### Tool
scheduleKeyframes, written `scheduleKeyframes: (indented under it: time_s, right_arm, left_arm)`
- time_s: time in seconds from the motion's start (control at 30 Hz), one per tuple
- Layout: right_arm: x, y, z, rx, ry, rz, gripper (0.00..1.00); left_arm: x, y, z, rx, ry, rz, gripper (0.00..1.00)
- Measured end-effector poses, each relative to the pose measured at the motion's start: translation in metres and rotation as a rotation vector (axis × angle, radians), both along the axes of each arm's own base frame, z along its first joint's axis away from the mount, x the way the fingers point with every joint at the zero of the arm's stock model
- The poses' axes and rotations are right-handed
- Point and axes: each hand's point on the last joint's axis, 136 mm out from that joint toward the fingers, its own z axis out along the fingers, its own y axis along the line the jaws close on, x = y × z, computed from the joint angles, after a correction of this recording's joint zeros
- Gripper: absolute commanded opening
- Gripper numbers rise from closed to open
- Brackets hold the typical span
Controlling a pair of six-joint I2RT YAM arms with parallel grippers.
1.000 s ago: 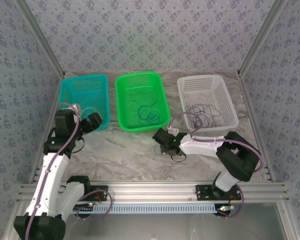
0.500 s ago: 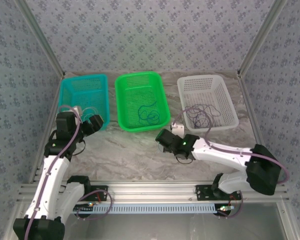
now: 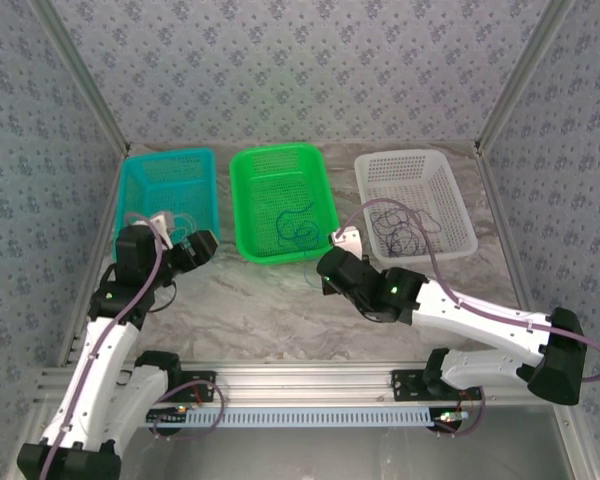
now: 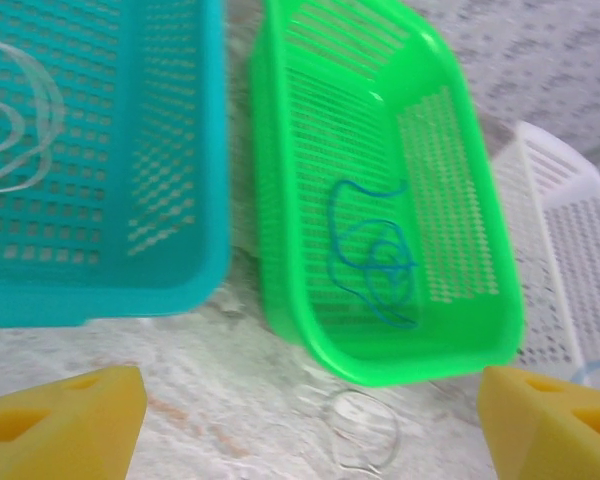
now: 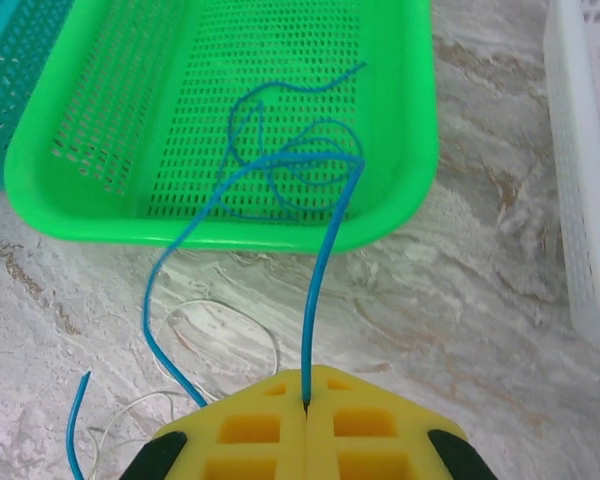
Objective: Untangle the cables
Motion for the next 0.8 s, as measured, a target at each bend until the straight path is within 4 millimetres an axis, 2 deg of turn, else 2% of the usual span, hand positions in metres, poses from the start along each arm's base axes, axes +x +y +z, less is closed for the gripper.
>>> scheduleKeyframes:
  time_s: [0.27,0.47,0.63,0.8]
  right_arm:
    - [0.005,0.024,0.02,0.018,-0.093,0.124,0.0]
    - [0.004,0.038,0.035,0.033,-0.171,0.184,0.0]
    - [0.005,0.045,0.047,0.037,-0.232,0.207,0.0]
    - [0.005,0.05,0.058,0.041,-0.285,0.213,0.0]
  left_arm:
    - [-0.007,-0.08,0.027,-0.185,-0.052,-0.263,0.85]
    - [-0.02,-0.138,0.027,-0.309,-0.008,-0.42,0.82]
    - [-0.022,-0.164,0.033,-0.383,-0.003,-0.463,0.78]
    - [-0.023,-0.183,0.029,-0.424,0.024,-0.492,0.73]
